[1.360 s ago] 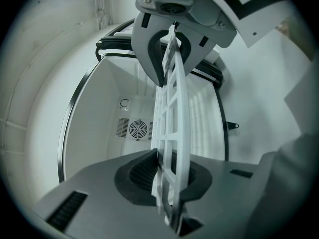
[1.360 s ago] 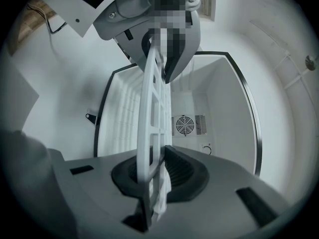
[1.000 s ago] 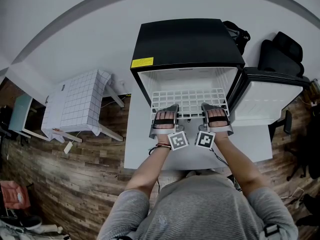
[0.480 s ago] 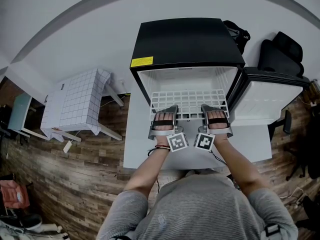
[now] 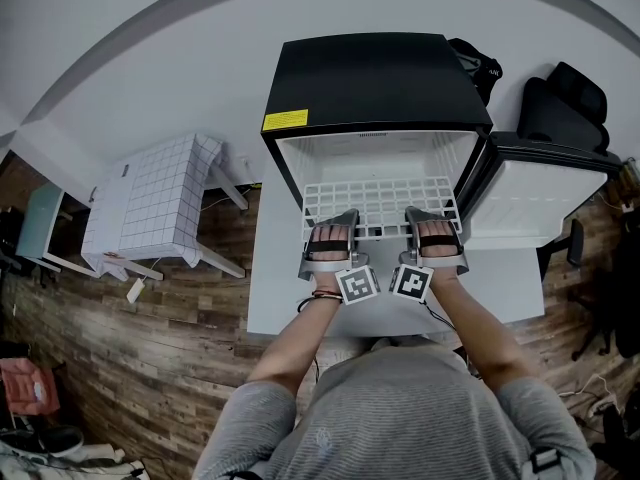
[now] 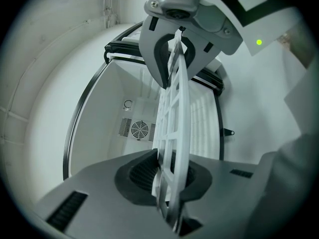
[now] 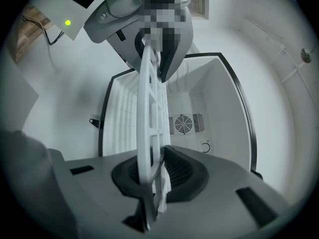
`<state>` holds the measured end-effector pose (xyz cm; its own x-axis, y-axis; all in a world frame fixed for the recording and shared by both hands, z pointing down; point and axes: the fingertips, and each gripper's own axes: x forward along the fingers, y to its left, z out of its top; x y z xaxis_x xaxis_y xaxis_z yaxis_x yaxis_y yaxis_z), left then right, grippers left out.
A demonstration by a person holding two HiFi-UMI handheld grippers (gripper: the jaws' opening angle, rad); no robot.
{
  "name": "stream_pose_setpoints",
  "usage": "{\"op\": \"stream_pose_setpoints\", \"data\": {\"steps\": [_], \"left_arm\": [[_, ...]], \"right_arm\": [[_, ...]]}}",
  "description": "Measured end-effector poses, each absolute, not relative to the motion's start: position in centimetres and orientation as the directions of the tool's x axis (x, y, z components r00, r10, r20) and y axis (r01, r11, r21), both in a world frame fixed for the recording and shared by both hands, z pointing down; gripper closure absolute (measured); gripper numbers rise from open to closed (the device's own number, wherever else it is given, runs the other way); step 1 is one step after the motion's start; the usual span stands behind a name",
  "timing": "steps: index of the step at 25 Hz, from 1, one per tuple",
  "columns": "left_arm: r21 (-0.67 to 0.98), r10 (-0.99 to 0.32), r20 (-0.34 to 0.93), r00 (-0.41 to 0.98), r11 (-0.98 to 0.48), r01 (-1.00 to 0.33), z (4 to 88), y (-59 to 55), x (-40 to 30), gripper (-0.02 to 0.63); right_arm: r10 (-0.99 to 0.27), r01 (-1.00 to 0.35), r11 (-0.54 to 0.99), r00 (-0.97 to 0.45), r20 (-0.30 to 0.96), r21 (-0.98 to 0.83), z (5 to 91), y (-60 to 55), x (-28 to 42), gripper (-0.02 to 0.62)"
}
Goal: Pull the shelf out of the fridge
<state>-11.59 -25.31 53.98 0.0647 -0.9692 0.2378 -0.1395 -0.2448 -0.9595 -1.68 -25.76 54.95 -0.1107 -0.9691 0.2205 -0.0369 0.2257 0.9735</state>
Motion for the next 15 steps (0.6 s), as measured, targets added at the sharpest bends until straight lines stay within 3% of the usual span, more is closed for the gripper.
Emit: {"op": "stream_pose_setpoints", "data": {"steps": [15], "left_arm": [[-0.943, -0.959, 0.271, 0.079, -0.281, -0.18, 53.6, -22.9, -11.8, 0.563]], "right_arm": [[-0.963, -0.018, 0.234, -0.142, 0.229, 0.972, 54.5, -22.8, -1.9, 0.558]]}}
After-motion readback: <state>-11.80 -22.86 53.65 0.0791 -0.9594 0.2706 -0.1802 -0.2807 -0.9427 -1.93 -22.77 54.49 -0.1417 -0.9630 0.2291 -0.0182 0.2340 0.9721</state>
